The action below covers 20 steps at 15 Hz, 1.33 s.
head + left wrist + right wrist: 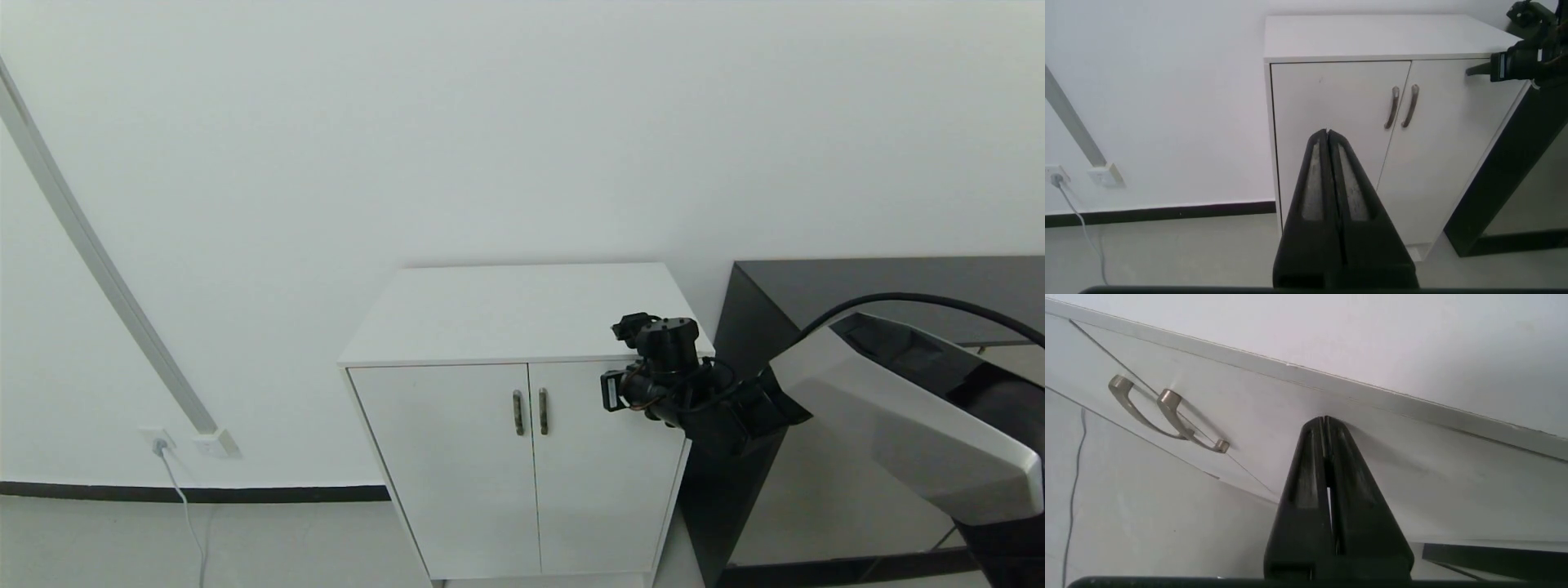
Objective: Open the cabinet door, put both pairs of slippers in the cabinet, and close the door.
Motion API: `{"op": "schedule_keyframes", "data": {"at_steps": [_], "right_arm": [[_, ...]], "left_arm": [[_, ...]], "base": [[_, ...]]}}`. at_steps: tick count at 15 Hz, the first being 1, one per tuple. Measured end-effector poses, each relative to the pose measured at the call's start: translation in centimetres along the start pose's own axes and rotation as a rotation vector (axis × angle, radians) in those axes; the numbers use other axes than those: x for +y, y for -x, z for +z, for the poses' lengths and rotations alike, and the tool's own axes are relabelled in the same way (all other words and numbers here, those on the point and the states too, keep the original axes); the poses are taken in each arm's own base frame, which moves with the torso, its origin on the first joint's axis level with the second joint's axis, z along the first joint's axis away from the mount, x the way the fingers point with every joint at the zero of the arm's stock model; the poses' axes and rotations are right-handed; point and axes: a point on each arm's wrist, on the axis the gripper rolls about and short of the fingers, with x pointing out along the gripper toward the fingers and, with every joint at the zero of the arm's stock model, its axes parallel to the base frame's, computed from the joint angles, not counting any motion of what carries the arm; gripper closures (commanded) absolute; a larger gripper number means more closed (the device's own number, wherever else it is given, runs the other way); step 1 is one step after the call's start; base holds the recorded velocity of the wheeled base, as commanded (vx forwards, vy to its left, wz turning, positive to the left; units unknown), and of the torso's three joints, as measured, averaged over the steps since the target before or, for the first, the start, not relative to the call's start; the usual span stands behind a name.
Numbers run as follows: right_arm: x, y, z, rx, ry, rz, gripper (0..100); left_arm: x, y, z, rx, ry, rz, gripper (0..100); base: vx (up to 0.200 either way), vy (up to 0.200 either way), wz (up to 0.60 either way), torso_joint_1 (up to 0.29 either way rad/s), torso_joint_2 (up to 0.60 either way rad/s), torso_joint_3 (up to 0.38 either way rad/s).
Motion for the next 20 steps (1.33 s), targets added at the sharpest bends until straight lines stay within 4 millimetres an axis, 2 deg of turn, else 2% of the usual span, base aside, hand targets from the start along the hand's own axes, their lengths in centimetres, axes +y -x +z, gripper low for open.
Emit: {"op": "schedule_keyframes", "data": {"at_steps": [5,10,13,17,20], "right_arm": [[-0.1,0.1,-0.2,0.006,-0.001,-0.004,100],[-0.1,2.6,-0.5,0.021,-0.001,-0.003,100],[-0.5,5.3,-0.4,0.025,-0.002,-0.004,100],[-1.1,10.3,-0.2,0.034,-0.003,-0.02,100],[-2.4,14.0,0.0,0.027,-0.012,-0.08,100]], "left_arm": [[0.0,0.0,0.0,0.0,0.0,0.0,100],[0.0,0.0,0.0,0.0,0.0,0.001,100],[0.0,0.0,0.0,0.0,0.0,0.0,100],[0.0,0.0,0.0,0.0,0.002,0.003,100],[0.0,0.0,0.0,0.0,0.001,0.002,100]], "base": [[0.0,0.0,0.0,0.0,0.0,0.0],[0.0,0.0,0.0,0.0,0.0,0.0],[0.0,0.0,0.0,0.0,0.0,0.0],[0.0,0.0,0.0,0.0,0.0,0.0],[0.0,0.0,0.0,0.0,0.0,0.0]]}}
